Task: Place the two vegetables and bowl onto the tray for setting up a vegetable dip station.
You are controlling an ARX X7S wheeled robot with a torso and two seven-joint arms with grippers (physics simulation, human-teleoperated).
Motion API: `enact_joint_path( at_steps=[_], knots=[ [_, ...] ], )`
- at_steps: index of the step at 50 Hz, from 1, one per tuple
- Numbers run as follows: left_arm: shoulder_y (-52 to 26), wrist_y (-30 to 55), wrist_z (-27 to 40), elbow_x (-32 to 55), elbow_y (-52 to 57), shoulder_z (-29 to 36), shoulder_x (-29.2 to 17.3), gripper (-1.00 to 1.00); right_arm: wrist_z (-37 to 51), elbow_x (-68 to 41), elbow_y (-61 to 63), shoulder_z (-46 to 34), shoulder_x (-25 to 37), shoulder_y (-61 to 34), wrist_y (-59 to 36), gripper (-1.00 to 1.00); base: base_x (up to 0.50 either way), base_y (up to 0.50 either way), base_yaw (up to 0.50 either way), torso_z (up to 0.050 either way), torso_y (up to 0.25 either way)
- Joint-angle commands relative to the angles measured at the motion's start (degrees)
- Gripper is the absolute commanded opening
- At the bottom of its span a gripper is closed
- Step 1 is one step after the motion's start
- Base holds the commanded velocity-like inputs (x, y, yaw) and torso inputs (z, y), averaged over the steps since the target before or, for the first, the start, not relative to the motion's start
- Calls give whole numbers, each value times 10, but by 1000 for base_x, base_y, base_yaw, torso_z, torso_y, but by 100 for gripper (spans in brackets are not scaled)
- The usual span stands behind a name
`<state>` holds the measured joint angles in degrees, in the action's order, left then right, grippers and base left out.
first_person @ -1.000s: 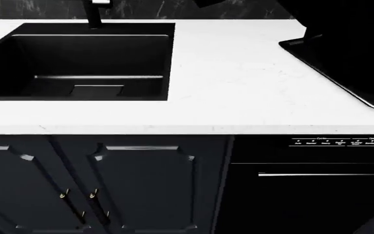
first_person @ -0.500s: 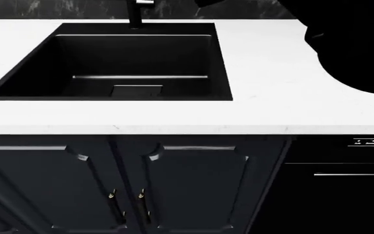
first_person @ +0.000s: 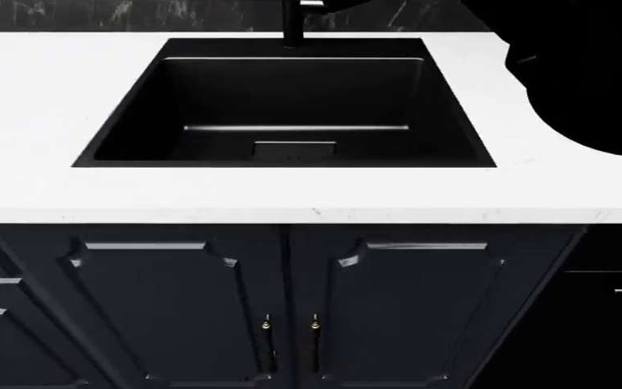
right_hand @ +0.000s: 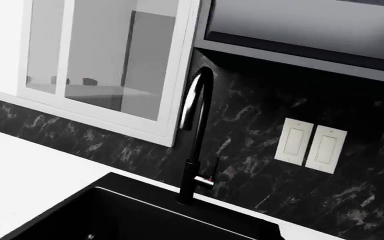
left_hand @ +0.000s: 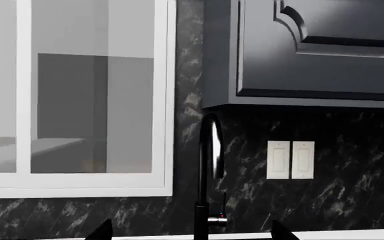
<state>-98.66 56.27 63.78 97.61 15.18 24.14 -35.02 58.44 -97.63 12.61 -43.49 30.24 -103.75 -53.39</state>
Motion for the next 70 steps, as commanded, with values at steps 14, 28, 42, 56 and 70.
enact_joint_path(
  at_steps=[14, 28, 42, 56, 70],
  knots=[
    [-1, -3, 0, 2, 0, 3, -2, 100, 3, 4, -2, -4, -1, 0, 2, 100, 0, 500, 0, 0, 0],
    [-1, -5, 2, 3, 1, 5, -2, 100, 0, 4, 0, -6, 1, -2, 1, 100, 0, 500, 0, 0, 0],
    [-4, -6, 4, 8, 2, 6, -3, 100, 1, 5, -1, -10, -1, -3, 0, 100, 0, 500, 0, 0, 0],
    [-5, -8, 5, 9, 1, 8, -2, 100, -11, 17, 8, -2, -1, 1, 15, 100, 31, 500, 0, 0, 0],
    [-3, -9, 5, 9, 5, 10, -3, 100, -21, 21, 11, -4, -1, 2, 15, 100, 244, 500, 0, 0, 0]
  ],
)
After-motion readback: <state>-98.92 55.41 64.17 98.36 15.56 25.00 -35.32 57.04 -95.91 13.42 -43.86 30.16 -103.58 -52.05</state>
